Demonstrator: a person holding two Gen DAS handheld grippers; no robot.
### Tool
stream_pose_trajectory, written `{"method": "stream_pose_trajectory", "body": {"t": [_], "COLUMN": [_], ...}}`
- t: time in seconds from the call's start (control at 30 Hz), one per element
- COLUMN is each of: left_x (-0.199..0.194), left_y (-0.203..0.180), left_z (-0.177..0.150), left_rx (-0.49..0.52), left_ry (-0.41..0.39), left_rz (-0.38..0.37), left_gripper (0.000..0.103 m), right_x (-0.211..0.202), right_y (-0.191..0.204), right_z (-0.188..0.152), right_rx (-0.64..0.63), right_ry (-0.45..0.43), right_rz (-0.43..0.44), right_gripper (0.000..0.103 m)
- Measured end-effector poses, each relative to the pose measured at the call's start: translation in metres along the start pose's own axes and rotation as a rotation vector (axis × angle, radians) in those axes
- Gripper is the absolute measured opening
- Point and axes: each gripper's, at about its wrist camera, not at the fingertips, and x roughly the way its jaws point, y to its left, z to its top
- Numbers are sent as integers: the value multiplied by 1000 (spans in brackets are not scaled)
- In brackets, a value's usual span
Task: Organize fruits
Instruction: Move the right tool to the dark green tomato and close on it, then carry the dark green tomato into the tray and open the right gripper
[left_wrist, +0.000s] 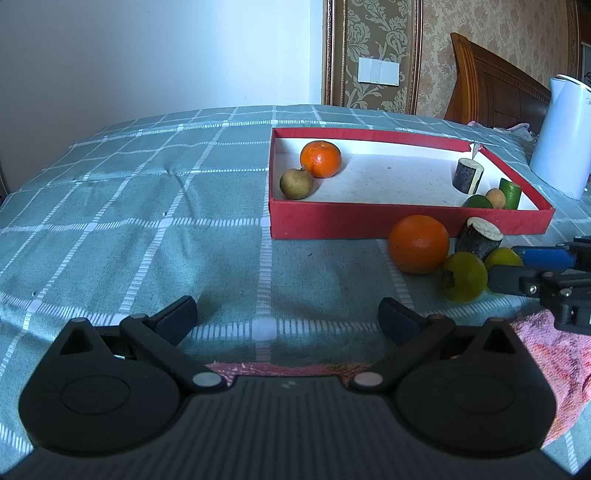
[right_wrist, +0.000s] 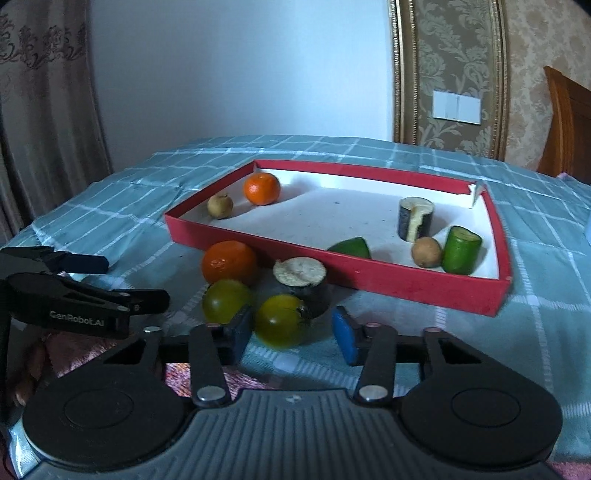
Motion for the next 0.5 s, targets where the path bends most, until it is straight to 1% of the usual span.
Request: {"method": "stream_pose_trajectory", "body": {"t": [0.1, 0.2, 0.5], "left_x": [0, 0, 0], "left_y": [0, 0, 0], "left_z": [0, 0, 0], "left_rx": [0, 0, 0], "left_ry": [0, 0, 0], "left_rz": [0, 0, 0], "left_gripper": [103, 103, 103], "right_x": [2, 3, 7], "right_y": [3, 1, 0], "right_z": [1, 1, -1], "right_rx": [-7, 11, 34], "right_ry": [3, 11, 22], "right_rz": [0, 19, 47], "right_gripper": [37, 34, 34]}}
